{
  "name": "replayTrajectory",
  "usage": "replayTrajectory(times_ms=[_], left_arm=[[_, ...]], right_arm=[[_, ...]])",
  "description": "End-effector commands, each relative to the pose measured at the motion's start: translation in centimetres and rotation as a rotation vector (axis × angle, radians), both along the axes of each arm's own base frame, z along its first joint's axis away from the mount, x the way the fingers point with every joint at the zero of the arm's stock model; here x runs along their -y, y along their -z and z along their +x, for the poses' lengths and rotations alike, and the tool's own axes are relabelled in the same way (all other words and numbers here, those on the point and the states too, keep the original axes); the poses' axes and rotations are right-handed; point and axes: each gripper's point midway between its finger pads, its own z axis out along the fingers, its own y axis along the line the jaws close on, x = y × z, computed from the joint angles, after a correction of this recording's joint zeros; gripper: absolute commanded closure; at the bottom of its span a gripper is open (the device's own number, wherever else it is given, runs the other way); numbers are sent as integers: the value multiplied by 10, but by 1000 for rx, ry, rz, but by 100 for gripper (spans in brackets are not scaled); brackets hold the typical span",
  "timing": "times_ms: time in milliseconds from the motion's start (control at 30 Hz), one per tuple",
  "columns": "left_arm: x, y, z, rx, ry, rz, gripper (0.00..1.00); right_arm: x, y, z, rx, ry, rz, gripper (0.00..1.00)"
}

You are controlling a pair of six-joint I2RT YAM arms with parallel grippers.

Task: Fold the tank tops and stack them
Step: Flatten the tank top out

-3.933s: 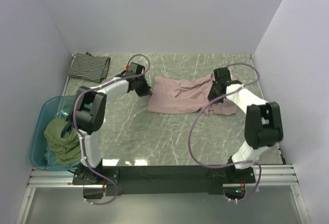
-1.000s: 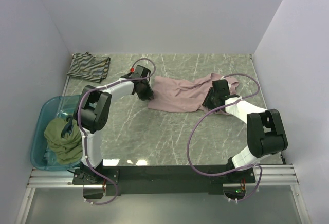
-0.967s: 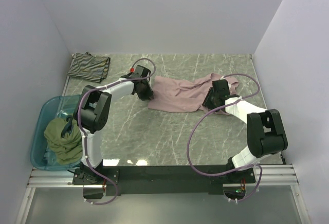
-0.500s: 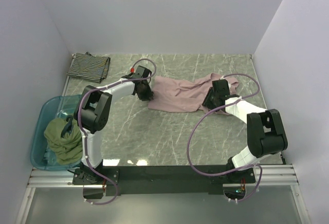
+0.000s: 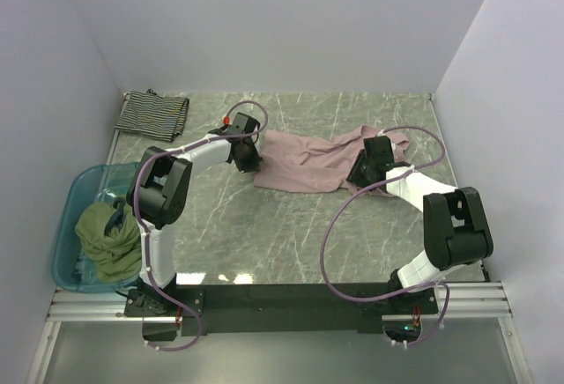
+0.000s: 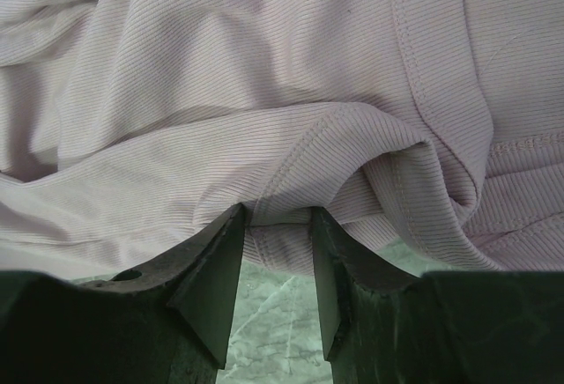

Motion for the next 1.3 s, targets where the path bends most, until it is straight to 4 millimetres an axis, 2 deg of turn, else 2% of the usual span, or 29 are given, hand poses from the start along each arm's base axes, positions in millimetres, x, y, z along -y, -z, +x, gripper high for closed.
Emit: replayTrajectory(times_ms=[0,267,400,500,633,833,933,1267], left_arm=[[9,-24,11,57,14,-18,99],[10,-52,16,115,16,-47,99],[10,-55,13,116,14,-48,99],[7,-44,12,92,11,-32,96],[4,-28,10,67,7,-9,82],[5,-19,10,64,24,-3,69],[8,-16,11,61,40,-6,66],[10,-5,14,45,46,11,68]], right_arm=[[-3,-8,11,44,0,7,56],[-1,-10,9,46,4,1,58],[-1,-9,8,46,3,2,59],[-1,-10,8,47,3,4,59],[-2,-11,8,49,1,5,59],[-1,-9,7,46,0,2,59],[-1,-9,8,46,-1,3,59],[-1,-8,8,44,1,4,59]])
